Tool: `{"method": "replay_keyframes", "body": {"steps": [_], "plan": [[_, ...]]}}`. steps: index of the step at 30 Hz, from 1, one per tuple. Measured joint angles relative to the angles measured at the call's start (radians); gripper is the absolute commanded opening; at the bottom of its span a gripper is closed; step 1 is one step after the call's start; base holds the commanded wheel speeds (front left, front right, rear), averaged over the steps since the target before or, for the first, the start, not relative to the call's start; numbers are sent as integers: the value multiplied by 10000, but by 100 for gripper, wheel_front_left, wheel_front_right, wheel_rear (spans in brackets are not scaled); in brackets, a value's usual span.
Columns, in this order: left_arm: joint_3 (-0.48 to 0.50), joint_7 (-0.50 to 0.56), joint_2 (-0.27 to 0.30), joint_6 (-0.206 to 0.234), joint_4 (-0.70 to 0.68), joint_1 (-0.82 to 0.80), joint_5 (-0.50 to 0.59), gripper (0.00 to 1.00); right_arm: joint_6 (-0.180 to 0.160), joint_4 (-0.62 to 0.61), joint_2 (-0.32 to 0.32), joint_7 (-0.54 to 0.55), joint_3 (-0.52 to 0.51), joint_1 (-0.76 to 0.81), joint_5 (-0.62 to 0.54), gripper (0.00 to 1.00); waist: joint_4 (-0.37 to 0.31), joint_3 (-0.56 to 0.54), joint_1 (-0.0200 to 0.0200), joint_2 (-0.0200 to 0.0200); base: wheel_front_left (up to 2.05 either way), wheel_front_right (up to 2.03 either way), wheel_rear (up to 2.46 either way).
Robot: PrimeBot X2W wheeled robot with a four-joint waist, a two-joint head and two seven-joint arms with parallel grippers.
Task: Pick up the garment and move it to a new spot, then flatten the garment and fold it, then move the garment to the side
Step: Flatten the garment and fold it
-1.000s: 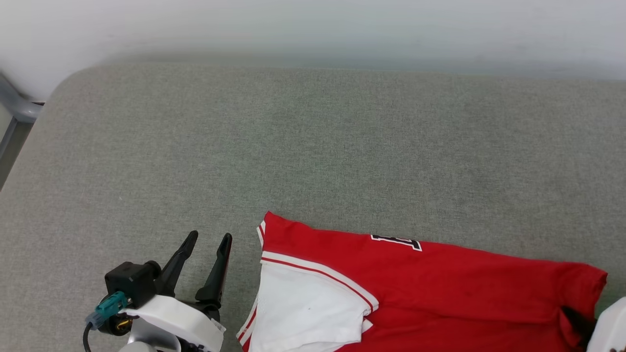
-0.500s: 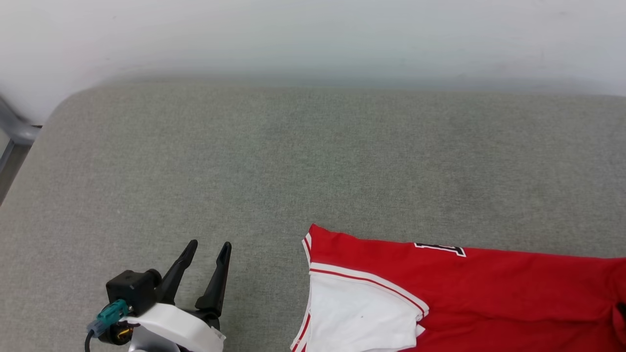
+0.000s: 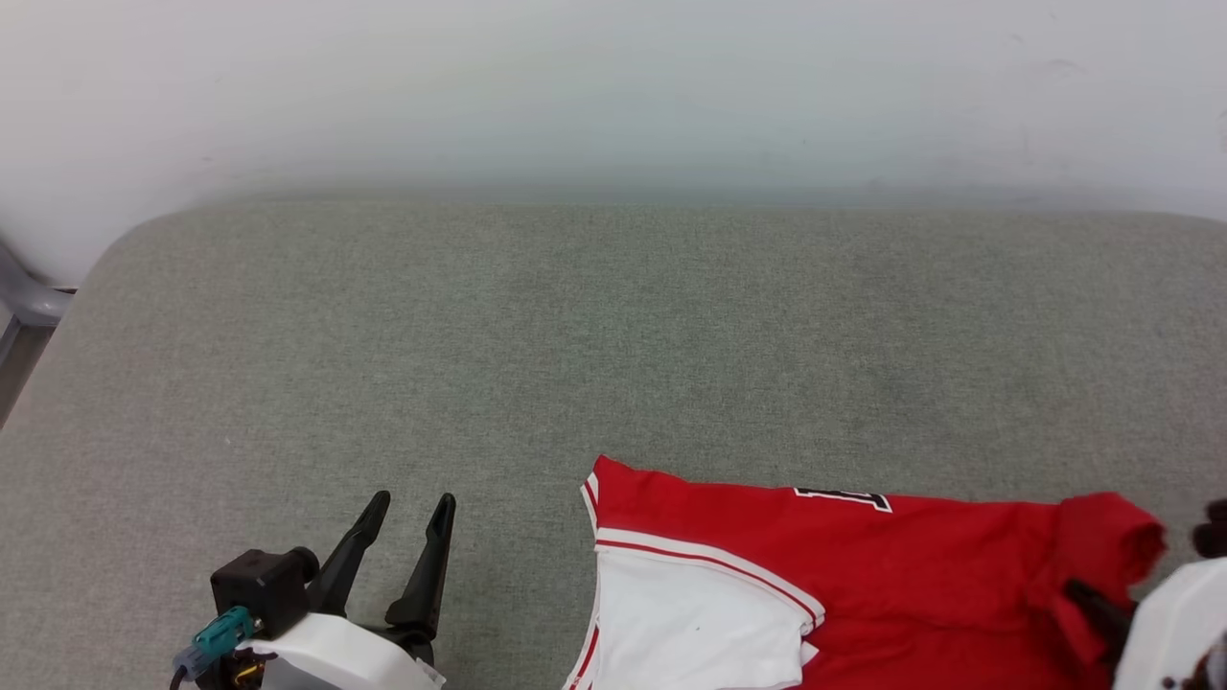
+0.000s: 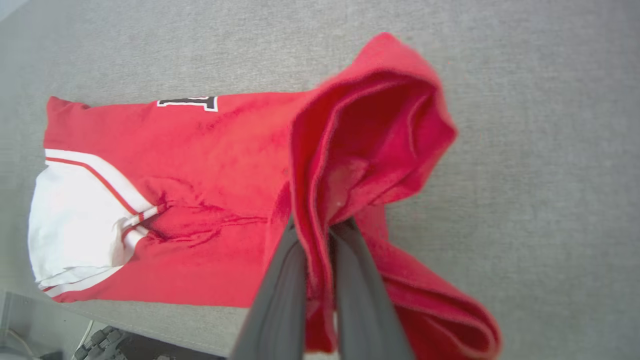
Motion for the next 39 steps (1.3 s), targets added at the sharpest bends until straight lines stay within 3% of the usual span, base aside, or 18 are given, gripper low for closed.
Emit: {"method": "replay_keyframes", "body": {"steps": [12, 19, 29, 30, 31, 39], "plan": [[23, -2, -17, -33, 17, 18, -13, 100, 0, -1429, 2429, 1795, 1684, -340, 207, 0, 165, -117, 0, 0, 0, 0, 0], [15, -2, -10, -46, 38, 3, -35, 100, -2, -828, 2585, 1404, 3032, -840, 1281, 0, 370, -97, 0, 0, 0, 0, 0], [-98, 0, -19, -107, 119, -29, -36, 100, -2, 1189, 2596, 199, 4481, -1795, 1956, 0, 739, -107, 0, 0, 0, 0, 0], [-109, 2, -27, -111, 128, -32, -35, 100, -2, 1406, 2600, 104, 4569, -1905, 1931, 40, 774, -110, 0, 0, 0, 0, 0], [-123, 2, -29, -115, 142, -34, -35, 100, -2, 1618, 2596, -31, 4675, -1997, 1824, 100, 808, -113, 0, 0, 0, 0, 0], [-153, 0, -38, -111, 228, -31, -35, 100, -2, 2677, 2602, -771, 5344, -2549, 2706, 100, 941, -196, 0, 0, 0, 0, 0]]}}
